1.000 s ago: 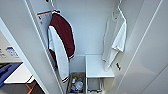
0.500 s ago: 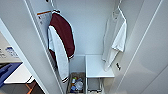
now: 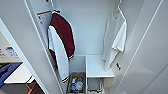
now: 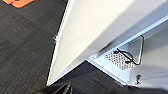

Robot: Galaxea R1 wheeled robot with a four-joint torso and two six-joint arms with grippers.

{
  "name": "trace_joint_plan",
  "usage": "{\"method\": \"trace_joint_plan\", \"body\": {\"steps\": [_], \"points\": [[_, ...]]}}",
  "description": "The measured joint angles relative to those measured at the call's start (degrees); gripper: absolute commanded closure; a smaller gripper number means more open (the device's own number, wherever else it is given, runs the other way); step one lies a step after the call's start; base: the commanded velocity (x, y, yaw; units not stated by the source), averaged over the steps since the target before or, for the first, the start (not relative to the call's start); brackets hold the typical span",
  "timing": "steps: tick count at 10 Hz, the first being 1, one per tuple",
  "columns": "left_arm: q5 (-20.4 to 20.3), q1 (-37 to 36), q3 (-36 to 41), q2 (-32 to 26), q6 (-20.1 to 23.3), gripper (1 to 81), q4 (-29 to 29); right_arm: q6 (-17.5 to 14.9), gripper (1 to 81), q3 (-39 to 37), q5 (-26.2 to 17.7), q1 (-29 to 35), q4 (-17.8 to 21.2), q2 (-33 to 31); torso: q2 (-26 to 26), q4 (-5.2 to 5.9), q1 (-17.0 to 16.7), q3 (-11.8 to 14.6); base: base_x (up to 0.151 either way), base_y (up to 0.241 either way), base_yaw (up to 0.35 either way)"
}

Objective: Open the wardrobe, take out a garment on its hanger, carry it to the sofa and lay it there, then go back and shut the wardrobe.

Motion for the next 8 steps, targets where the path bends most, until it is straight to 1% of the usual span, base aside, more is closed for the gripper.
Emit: {"method": "trace_joint_plan", "body": {"steps": [2,3,4,6,8], "points": [[-0.7,-1.3,-8.0,2.4,-0.1,1.0,-7.1,-0.2,1.0,0.4,-0.3,0.0,-0.2,-0.1,0.0,0.0,0.0,0.0,0.0,0.0,0.0],[-1.0,-1.4,-10.5,3.1,1.0,1.0,-8.7,-0.4,1.0,0.8,-0.5,0.1,-0.3,-0.2,0.0,0.0,0.0,0.0,0.0,0.0,0.0],[-1.2,-1.3,-13.1,4.6,0.5,1.0,-12.5,-0.4,1.0,1.1,-0.5,0.1,-0.3,-0.2,0.0,0.0,0.0,0.0,0.0,0.0,0.0],[-1.2,-0.8,-17.5,5.3,0.7,1.0,-15.4,-0.4,1.0,1.1,-0.6,0.2,-0.4,-0.1,0.0,0.0,0.0,0.0,0.0,0.0,0.0],[-1.9,0.3,-20.9,3.6,1.0,1.0,-17.3,-0.4,1.0,1.1,-0.9,0.4,-0.4,0.4,0.0,0.0,0.0,0.0,0.0,0.0,0.0]]}}
